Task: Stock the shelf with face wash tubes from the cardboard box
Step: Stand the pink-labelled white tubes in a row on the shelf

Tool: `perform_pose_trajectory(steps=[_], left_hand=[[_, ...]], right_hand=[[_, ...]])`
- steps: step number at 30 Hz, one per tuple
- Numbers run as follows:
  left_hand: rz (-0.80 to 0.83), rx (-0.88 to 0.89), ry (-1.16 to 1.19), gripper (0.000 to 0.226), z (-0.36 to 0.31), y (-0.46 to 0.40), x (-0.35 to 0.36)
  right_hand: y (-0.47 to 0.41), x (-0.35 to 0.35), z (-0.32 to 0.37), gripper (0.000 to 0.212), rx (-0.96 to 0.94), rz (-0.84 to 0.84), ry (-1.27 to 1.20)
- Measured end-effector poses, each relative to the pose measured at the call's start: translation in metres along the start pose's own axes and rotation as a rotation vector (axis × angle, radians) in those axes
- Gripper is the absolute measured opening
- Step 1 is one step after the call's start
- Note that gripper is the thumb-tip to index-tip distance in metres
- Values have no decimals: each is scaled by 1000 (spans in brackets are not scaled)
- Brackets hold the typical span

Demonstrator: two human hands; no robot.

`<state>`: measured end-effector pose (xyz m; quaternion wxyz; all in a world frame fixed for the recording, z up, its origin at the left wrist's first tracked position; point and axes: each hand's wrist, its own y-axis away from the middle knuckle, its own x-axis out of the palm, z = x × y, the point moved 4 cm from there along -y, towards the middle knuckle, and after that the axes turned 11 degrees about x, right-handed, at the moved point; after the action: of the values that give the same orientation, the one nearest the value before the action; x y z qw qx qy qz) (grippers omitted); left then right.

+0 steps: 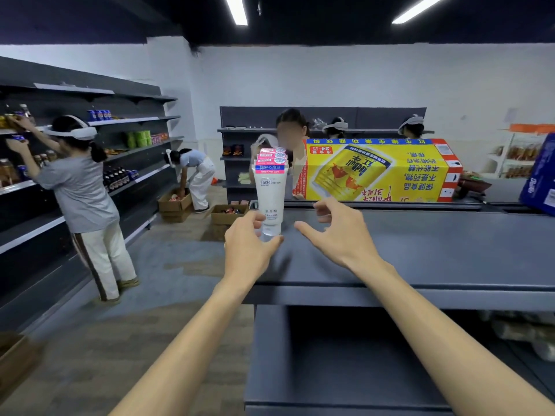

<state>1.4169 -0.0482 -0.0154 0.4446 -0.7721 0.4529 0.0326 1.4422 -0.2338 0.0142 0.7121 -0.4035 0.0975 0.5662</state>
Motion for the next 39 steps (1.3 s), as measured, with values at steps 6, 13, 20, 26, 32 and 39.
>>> perform_pose_trajectory(steps=[6, 13, 20, 26, 32, 39], left_hand=[[48, 165, -133, 40, -29, 40, -9], [80, 265, -96, 29, -54, 105, -27], [321, 206, -9, 30, -22, 200, -8], [528, 110, 43, 31, 2, 288, 19], [687, -26, 45, 32, 19, 359, 47], [918, -108, -74, 29, 36, 432, 91]], right_hand=[[38, -9, -14, 46, 34, 2, -82], [113, -39, -20, 39, 56, -22, -127], [218, -30, -64, 41, 278, 28, -81], [298, -13, -110, 43, 399, 78, 48], [353, 5, -156, 43, 558, 147, 25], [402, 25, -223, 42, 735, 334, 34]])
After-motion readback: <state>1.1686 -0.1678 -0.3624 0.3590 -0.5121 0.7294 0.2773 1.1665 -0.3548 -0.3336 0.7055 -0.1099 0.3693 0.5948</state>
